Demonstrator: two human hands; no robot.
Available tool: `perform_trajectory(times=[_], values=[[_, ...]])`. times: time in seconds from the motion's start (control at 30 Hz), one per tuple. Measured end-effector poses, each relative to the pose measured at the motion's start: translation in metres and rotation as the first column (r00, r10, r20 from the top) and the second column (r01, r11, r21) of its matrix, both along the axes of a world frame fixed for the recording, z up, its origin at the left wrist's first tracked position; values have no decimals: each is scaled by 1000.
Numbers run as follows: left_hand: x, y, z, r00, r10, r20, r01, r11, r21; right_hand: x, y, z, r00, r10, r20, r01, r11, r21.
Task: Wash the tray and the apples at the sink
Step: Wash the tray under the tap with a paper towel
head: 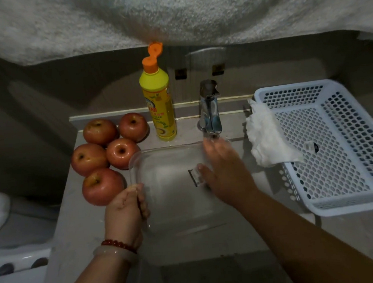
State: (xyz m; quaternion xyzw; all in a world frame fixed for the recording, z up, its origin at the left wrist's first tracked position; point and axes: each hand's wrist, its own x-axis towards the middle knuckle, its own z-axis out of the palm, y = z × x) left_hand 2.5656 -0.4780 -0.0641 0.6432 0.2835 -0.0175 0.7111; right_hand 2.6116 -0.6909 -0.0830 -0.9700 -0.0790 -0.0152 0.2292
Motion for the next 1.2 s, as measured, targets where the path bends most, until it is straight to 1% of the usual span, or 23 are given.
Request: perform_trajectory(times=[0.07, 0.13, 0.2, 0.27, 0.3, 0.37, 0.43, 0.5, 0.53, 0.57, 0.6, 0.67, 0.73, 0.8, 0.83, 0.9, 0.93, 0.97, 1.0, 1.07, 1.1, 1.13, 1.2], values=[[-4, 6, -4, 1000, 8, 0, -8, 1000, 7, -3, -18, -2, 993, -94, -76, 97, 994, 45], [-8, 8, -9, 1000, 22, -18, -22, 1000, 5, -17, -20, 0, 992, -96, -83, 102, 992, 70], [-9, 6, -14, 999, 37, -28, -38, 999, -11, -31, -4, 5, 999, 44, -13, -44, 999, -15], [-7, 3, -17, 999, 27, -26, -27, 1000, -3, -32, 13, 6, 979, 205, 21, -201, 974, -104], [-6, 2, -17, 1000, 15, -22, -15, 1000, 10, -26, 17, 7, 974, 224, 31, -219, 968, -121], [-4, 3, -16, 1000, 5, -13, -5, 999, 39, -7, 12, 7, 988, 146, 48, -141, 985, -96], [-1, 5, -17, 1000, 4, 0, -4, 999, 53, 5, -8, 4, 1000, -1, -14, 0, 999, -33], [-1, 7, -22, 1000, 2, 10, -2, 999, 53, 3, -26, -1, 989, -124, -85, 133, 986, 96], [-1, 7, -24, 1000, 2, 9, -2, 999, 53, -3, -29, -2, 983, -147, -113, 164, 973, 161], [-2, 6, -25, 1000, 3, 6, -3, 999, 49, -9, -27, -1, 985, -125, -122, 147, 970, 193], [-2, 5, -26, 1000, 10, -3, -9, 999, 46, -17, -22, -2, 994, -60, -93, 76, 980, 182], [-2, 4, -28, 999, 41, -32, -40, 998, 44, -22, -12, -3, 996, 94, 9, -94, 993, 69], [1, 4, -27, 997, 59, -42, -57, 998, 39, -11, -10, -5, 988, 154, -10, -154, 988, 30], [3, 5, -25, 999, 35, -36, -34, 998, 44, 4, -14, -3, 988, 140, -64, -134, 987, 89], [3, 5, -24, 999, 24, -29, -22, 999, 43, 10, -18, -2, 991, 97, -97, -82, 984, 157], [2, 2, -22, 1000, 8, -16, -8, 1000, 25, 12, -26, 6, 971, -36, -236, 117, 934, 339], [1, 1, -23, 1000, 8, -7, -7, 1000, 6, 8, -28, 8, 966, -73, -248, 165, 912, 374], [1, -1, -24, 1000, 19, 2, -19, 1000, -20, 3, -28, 11, 975, -84, -204, 152, 925, 348], [2, -1, -26, 999, 37, 3, -37, 998, -41, -3, -25, 15, 988, -75, -135, 111, 952, 285], [2, 1, -30, 998, 66, -17, -67, 996, -51, -11, -16, 16, 1000, 9, -14, -6, 986, 165], [3, 4, -32, 997, 76, -25, -77, 996, -42, -12, -12, 13, 999, 42, 1, -41, 988, 148], [4, 5, -31, 997, 75, -30, -76, 997, -26, -11, -10, 10, 999, 52, -7, -50, 985, 163], [5, 7, -30, 998, 53, -39, -53, 999, 14, -3, -10, 9, 995, -4, -97, 31, 960, 279]])
